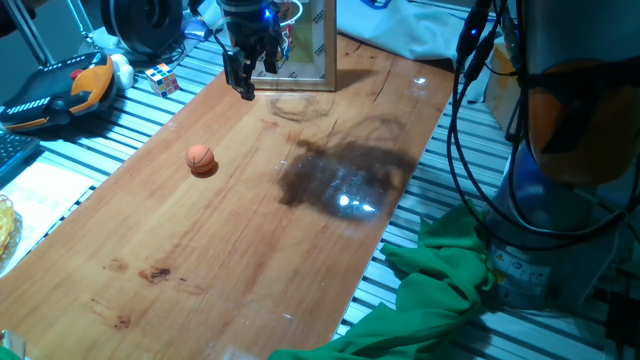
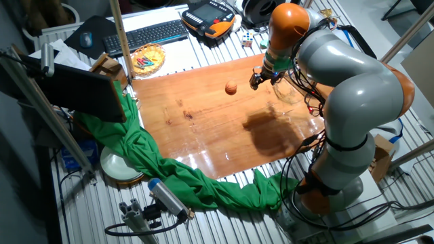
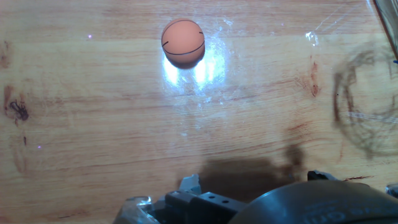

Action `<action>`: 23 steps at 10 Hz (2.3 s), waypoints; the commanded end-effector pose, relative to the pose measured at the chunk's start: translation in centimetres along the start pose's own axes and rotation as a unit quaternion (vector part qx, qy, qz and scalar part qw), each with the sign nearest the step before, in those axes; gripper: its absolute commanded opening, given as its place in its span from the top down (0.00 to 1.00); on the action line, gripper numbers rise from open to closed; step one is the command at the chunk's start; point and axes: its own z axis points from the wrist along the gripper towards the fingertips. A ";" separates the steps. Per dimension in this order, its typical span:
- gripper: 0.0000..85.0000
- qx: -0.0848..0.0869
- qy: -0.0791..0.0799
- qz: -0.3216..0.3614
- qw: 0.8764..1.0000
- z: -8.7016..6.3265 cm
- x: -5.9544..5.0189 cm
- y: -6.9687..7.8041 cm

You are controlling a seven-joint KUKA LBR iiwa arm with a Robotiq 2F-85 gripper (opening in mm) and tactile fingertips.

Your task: Grab a basketball, release it and shoot it into the basket

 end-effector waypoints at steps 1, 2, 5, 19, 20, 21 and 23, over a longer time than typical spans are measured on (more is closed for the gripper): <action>0.01 0.000 0.000 0.000 1.000 0.0 0.0 0.0; 0.99 0.000 0.001 0.009 1.000 0.0 0.0 0.0; 0.99 0.000 0.001 0.009 1.000 -0.1 0.0 0.0; 0.99 -0.001 0.001 0.007 1.000 0.1 -0.3 0.4; 0.99 -0.001 0.001 0.006 1.000 0.2 -0.5 0.4; 0.99 -0.001 0.001 0.006 1.000 0.3 -0.7 0.4; 0.99 -0.004 0.002 0.004 1.000 0.8 -1.3 0.6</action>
